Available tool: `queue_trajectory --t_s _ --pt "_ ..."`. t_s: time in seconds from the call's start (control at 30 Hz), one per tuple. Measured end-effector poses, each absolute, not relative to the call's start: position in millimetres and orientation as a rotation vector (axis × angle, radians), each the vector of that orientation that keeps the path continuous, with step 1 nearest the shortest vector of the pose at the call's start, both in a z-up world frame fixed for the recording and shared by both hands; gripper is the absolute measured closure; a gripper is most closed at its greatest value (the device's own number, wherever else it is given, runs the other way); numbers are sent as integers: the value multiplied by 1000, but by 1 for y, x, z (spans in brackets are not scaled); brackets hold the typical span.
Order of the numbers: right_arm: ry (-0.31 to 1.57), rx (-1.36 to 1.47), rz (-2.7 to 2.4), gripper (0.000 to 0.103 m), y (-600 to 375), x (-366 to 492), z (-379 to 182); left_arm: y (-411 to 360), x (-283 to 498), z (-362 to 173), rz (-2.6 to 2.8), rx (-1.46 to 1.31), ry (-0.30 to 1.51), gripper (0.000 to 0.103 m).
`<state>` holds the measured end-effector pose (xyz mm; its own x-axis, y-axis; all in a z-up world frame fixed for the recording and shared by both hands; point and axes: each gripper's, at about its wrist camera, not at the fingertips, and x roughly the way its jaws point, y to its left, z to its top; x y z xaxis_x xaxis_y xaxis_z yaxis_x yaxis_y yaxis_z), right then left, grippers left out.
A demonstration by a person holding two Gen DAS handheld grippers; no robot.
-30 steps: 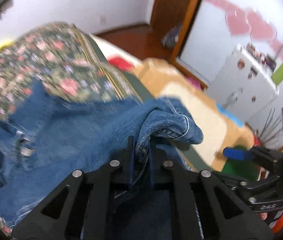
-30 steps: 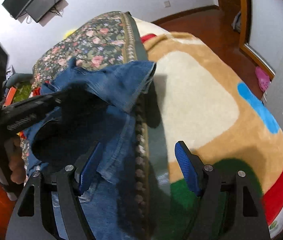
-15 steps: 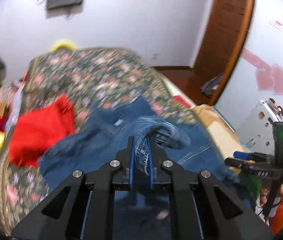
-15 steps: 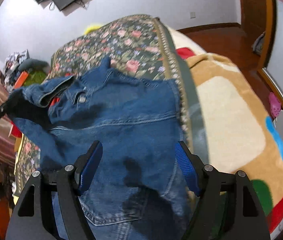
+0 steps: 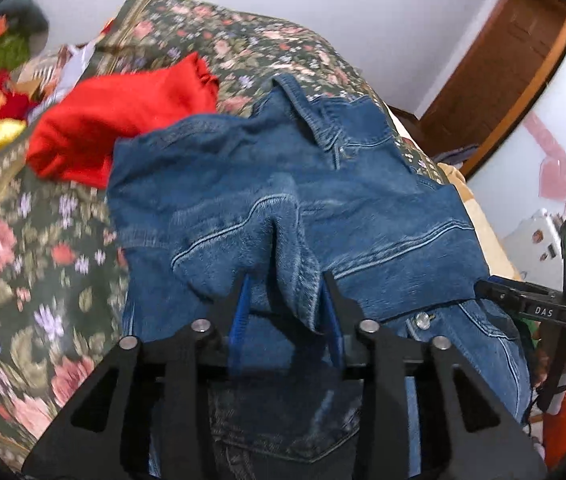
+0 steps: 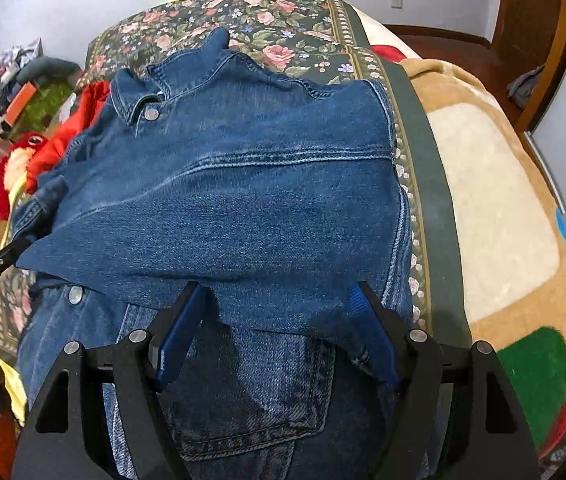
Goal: Fold large clothes
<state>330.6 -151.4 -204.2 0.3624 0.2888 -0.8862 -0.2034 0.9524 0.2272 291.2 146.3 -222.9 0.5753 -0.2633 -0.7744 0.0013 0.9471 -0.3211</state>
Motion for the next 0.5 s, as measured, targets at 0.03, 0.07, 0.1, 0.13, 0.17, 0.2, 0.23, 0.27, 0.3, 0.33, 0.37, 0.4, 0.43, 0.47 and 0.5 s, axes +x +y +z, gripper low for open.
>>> queue_trajectory --t_s 0.03,0.07,0.1,0.13,0.17,0.2,0.23,0.27,0.3,0.33,0.37,0.4,0.43,0.47,0.5 --pt "1156 74 316 29 -150 330 -204 148 288 -225 -150 -311 952 58" --pt "1155 68 316 27 -149 329 -204 151 285 -228 -138 -319 958 55" --pt "1154 62 317 25 -148 329 -204 153 281 -232 -131 -334 963 51" --pt "1152 60 317 25 -147 329 -205 156 277 -237 -130 -350 966 50" --pt "1151 59 317 24 -146 328 -206 159 272 -242 -135 -377 974 50" --pt "1150 58 316 23 -145 328 -206 161 268 -245 -138 -398 981 50" --pt "1148 58 317 23 -145 328 -206 163 265 -248 -140 -424 991 50" --pt "1148 58 317 23 -146 328 -206 165 262 -251 -139 -451 999 50" --pt "1148 57 317 23 -144 328 -206 168 259 -253 -135 -478 1004 50" --pt "1148 58 319 23 -145 328 -206 170 256 -253 -128 -495 1006 50" --pt "1147 60 320 23 -145 328 -206 172 252 -254 -118 -507 1007 50" --pt "1146 63 321 23 -145 328 -206 174 250 -254 -105 -513 1009 50" --pt "1145 65 321 23 -144 328 -206 176 247 -255 -101 -520 1010 50" --pt "1145 68 322 23 -144 328 -206 177 244 -255 -105 -534 1012 50" --pt "1144 72 323 23 -144 328 -206 180 243 -255 -109 -548 1013 50"
